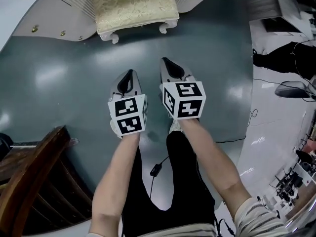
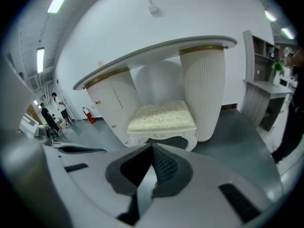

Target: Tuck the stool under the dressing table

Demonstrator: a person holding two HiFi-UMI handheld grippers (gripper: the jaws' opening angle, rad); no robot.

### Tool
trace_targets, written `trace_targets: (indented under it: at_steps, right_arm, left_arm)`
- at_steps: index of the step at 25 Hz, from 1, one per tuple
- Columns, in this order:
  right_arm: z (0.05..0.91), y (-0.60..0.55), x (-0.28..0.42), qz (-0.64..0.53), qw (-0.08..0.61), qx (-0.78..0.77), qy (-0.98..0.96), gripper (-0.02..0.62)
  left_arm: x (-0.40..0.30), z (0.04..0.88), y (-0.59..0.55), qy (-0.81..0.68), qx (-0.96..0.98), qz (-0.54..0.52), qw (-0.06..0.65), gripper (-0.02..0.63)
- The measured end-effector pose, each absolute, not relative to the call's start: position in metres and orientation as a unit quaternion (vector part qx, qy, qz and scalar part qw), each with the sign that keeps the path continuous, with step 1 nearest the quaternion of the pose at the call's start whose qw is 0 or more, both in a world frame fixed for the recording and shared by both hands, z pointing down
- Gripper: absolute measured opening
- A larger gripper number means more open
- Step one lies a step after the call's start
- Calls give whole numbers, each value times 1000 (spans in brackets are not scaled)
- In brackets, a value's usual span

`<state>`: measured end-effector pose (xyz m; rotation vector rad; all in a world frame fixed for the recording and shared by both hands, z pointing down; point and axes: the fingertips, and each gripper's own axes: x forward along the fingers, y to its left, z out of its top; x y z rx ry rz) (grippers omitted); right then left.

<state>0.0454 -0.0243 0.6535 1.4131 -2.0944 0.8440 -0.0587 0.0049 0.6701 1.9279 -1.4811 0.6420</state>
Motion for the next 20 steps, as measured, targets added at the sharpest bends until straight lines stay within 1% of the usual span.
trace_targets:
  at_steps: [12, 16, 20]
  right_arm:
    - [561, 53, 56, 260, 244, 505, -786, 14]
    - [526, 70, 51, 268, 221, 502, -792, 12]
    - [489, 82, 47, 259, 205, 501, -800, 13]
  left_arm:
    - [-38, 575, 60, -545, 759, 237, 266, 5]
    - [-37, 537, 73, -541, 770, 225, 252, 5]
    - [-38, 497, 87, -545, 772, 200, 260, 6]
